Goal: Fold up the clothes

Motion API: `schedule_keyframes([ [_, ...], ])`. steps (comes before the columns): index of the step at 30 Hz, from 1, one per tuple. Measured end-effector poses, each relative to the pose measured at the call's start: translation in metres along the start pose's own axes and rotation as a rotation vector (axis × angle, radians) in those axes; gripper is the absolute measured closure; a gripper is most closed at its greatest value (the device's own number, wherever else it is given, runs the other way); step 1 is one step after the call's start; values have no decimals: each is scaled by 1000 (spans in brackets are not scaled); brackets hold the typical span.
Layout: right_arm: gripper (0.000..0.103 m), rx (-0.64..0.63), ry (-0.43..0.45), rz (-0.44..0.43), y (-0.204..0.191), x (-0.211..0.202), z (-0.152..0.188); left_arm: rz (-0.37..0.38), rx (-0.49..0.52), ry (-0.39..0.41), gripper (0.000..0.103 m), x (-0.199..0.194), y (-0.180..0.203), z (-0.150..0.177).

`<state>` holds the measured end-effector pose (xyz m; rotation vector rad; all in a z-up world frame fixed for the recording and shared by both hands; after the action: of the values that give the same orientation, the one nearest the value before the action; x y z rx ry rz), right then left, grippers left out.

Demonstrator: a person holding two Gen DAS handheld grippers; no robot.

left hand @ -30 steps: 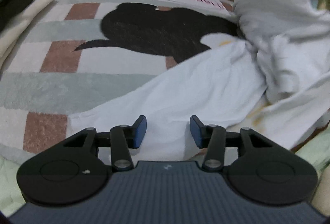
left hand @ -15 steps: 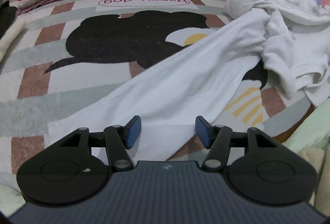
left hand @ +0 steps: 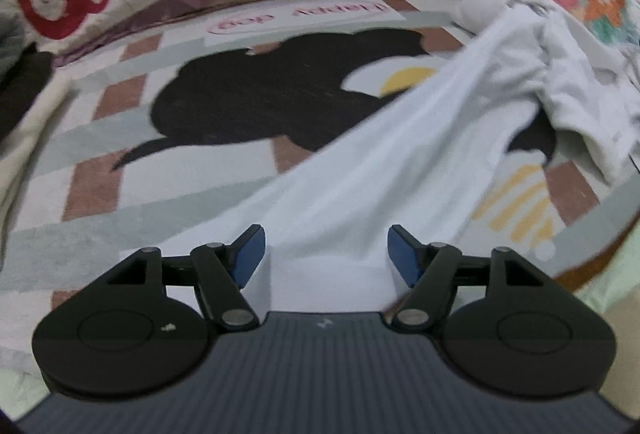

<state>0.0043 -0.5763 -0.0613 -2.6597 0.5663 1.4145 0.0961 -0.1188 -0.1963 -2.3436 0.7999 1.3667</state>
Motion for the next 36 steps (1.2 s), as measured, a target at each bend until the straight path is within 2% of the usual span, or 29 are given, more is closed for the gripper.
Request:
schedule_keyframes([
  [3, 61, -57, -55, -211, -60, -2, 11, 26, -76, 14, 35, 0, -15, -3],
  [5, 61, -108, -105, -328, -96, -6, 31, 105, -195, -5, 35, 3, -32, -5],
  [6, 61, -147, -121, -358, -112, -9, 42, 131, -238, -12, 36, 4, -39, -5],
  [7, 61, -201, -125, -359, -128, -12, 54, 141, -244, -11, 36, 4, -41, -5],
  [9, 61, -315, -143, -337, -151, -11, 71, 139, -185, -1, 36, 2, -35, -7],
  [13, 57, -417, -153, -247, -169, 4, 67, 126, -65, -26, 35, 7, -9, -7],
  [15, 52, -422, -172, -214, -171, 14, 63, 56, -14, -73, 35, 13, 5, -4],
  [16, 48, -422, -213, -206, -171, 22, 64, 21, 11, -97, 35, 15, 11, -3],
  [18, 48, -400, -293, -172, -166, 35, 66, -57, 101, -108, 35, 15, 27, -2],
  [20, 48, -353, -268, -153, -161, 37, 63, -42, 148, -97, 35, 12, 37, -2],
  [23, 48, -354, -210, -212, -164, 32, 62, 7, 165, -107, 34, 12, 45, -3],
  [25, 48, -396, -183, -204, -169, 34, 61, 5, 154, -116, 25, 16, 43, -4],
  [26, 48, -416, -179, -198, -171, 35, 60, 4, 149, -120, 17, 18, 41, -4],
  [30, 44, -443, -141, -209, -174, 40, 55, 2, 130, -130, 16, 25, 38, -5],
  [31, 45, -460, -140, -202, -175, 44, 56, 5, 135, -107, 21, 25, 38, -6],
  [32, 48, -478, -144, -186, -175, 50, 56, 5, 142, -82, 42, 24, 39, -8],
  [33, 58, -487, -149, -166, -174, 56, 54, 7, 145, -64, 68, 22, 40, -11],
  [34, 83, -473, -165, -151, -170, 60, 51, 15, 139, -63, 77, 23, 40, -14],
  [36, 87, -299, -213, -202, -153, 61, 35, 14, 136, -58, 98, 24, 40, -21],
])
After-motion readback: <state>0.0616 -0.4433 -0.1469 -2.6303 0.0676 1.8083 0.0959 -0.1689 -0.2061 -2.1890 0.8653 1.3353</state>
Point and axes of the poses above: each gripper's, at about its wrist camera, not at the fingertips, and x roughly the way its jaws point, y to its right, z to its underside, the point moved 7 cm from there along x, roughly the way its jaws point, and after that the axes turned 10 degrees about -y, right-handed, at the moved point
